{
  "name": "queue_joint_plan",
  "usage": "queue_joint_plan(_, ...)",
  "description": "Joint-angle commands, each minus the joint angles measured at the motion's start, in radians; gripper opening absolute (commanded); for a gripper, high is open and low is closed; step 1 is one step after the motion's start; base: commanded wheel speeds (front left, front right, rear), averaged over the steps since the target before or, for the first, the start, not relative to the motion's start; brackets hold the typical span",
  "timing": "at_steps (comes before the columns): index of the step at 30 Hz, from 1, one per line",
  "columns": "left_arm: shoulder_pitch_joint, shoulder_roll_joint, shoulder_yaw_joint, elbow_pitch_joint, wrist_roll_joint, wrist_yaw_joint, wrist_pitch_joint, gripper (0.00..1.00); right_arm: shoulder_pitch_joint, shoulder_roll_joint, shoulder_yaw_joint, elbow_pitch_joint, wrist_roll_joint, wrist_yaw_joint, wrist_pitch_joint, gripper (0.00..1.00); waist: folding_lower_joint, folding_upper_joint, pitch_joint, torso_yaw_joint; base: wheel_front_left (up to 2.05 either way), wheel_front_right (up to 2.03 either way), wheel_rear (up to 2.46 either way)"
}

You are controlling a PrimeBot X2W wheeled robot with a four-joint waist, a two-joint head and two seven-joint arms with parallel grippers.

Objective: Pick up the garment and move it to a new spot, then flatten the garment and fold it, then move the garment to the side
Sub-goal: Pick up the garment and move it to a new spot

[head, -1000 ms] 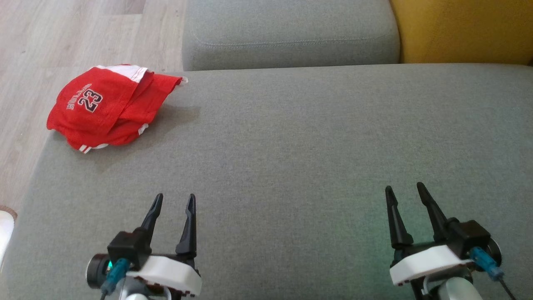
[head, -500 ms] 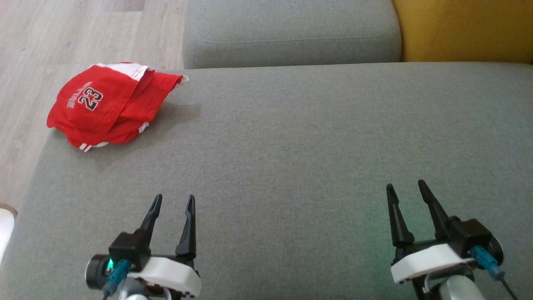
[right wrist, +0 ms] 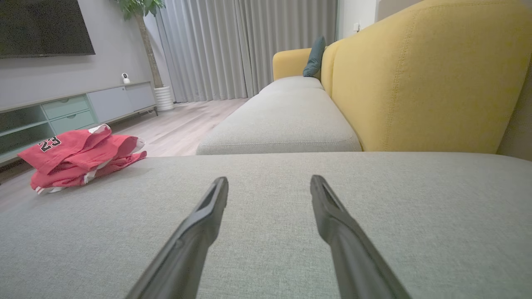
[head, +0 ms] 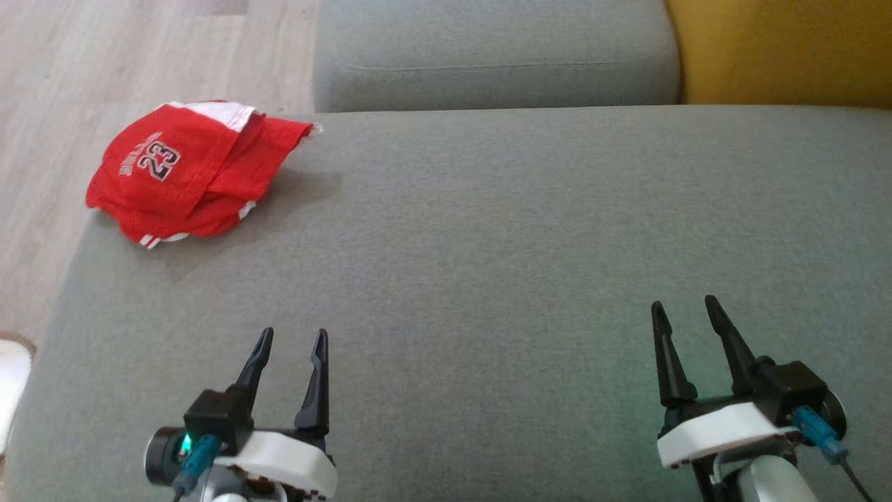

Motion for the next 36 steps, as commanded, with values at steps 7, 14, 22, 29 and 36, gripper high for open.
queue_joint_plan(7, -0.056, 0.008, 0.020, -0.032, 0.006, -0.008, -0.012, 1.00, -0.032, -0.009, 0.015, -0.053, 0.014, 0.008, -0.011, 1.00, 0.0000, 0.0000, 0.003, 0.122, 0.00, 0.00, 0.00)
queue_joint_plan(14, -0.059, 0.009, 0.033, -0.038, 0.023, -0.015, -0.012, 1.00, -0.025, -0.009, 0.027, -0.066, 0.033, 0.008, -0.011, 1.00, 0.0000, 0.0000, 0.004, 0.312, 0.00, 0.00, 0.00)
queue_joint_plan(22, -0.050, 0.014, 0.066, -0.046, 0.033, -0.020, -0.012, 1.00, -0.032, -0.009, 0.042, -0.070, 0.049, 0.008, -0.011, 1.00, 0.0000, 0.0000, 0.003, 0.468, 0.00, 0.00, 0.00)
queue_joint_plan(29, -0.031, 0.014, 0.106, -0.079, 0.033, -0.012, -0.012, 1.00, -0.061, -0.009, 0.073, -0.062, 0.050, 0.008, -0.011, 1.00, 0.0000, 0.0000, 0.017, 0.478, 0.00, 0.00, 0.00)
queue_joint_plan(36, -0.031, 0.013, 0.118, -0.082, 0.037, -0.020, -0.012, 1.00, -0.050, -0.009, 0.052, -0.073, 0.050, 0.008, -0.011, 1.00, 0.0000, 0.0000, 0.015, 0.471, 0.00, 0.00, 0.00)
